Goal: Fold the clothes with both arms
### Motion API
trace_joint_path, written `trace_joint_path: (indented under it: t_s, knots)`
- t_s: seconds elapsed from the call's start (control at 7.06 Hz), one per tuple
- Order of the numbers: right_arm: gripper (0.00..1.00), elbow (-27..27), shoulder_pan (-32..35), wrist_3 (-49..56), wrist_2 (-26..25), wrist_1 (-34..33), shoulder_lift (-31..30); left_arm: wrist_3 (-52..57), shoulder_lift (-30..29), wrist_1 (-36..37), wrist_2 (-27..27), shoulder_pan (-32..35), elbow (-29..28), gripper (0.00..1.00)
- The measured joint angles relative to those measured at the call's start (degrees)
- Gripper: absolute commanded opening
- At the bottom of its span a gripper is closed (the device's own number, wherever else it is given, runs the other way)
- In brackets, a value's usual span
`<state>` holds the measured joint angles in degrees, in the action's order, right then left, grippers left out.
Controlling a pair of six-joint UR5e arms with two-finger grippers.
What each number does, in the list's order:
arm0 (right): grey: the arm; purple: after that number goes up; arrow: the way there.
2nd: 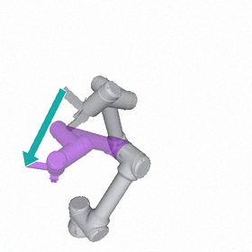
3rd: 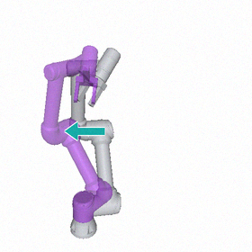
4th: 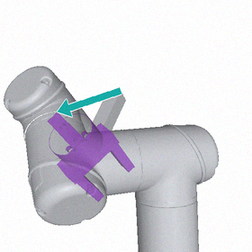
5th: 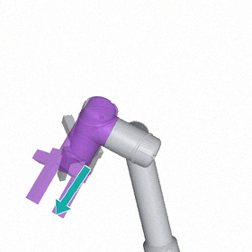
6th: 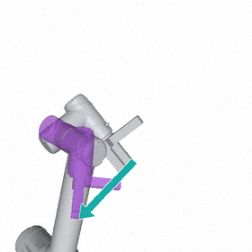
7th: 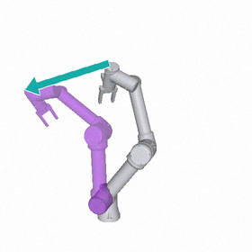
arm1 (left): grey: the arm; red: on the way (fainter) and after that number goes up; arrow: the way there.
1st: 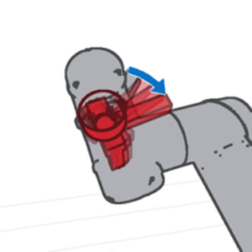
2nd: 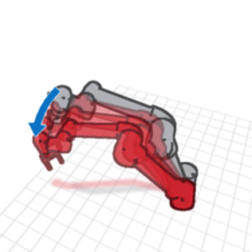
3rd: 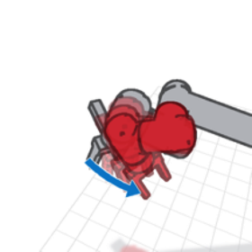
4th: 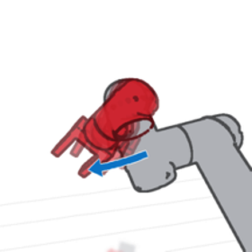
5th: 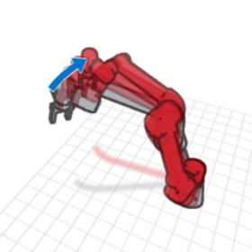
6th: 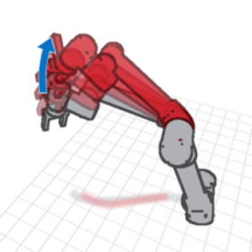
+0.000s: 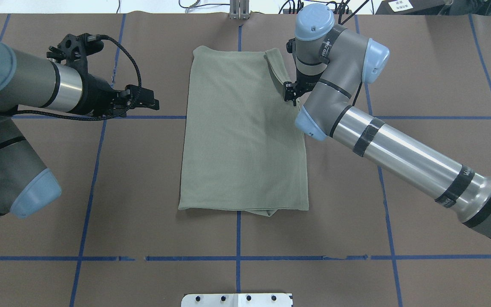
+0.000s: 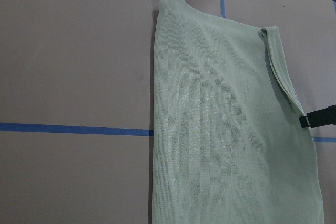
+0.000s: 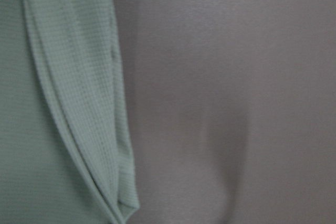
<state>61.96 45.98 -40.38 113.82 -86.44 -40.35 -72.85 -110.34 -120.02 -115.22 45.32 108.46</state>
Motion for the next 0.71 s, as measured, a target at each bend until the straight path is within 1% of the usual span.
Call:
trace_joint_path:
  t_s: [0.28,0.57,0.71]
  knots:
    - [1.00,0.3,1.4,1.3,0.6,-1.1,-1.1,0.0,-0.5,0.0,0.0,0.0,-0.2,1.00]
    - [1.00,0.3,2.0,1.4,1.3,-1.9,0.8,0.1,-0.6,0.0,0.0,0.0,-0.3,1.00]
    - [1.00,-0.8,1.9,1.3,1.3,-1.9,2.7,0.1,-0.6,0.0,0.0,0.0,-0.3,1.00]
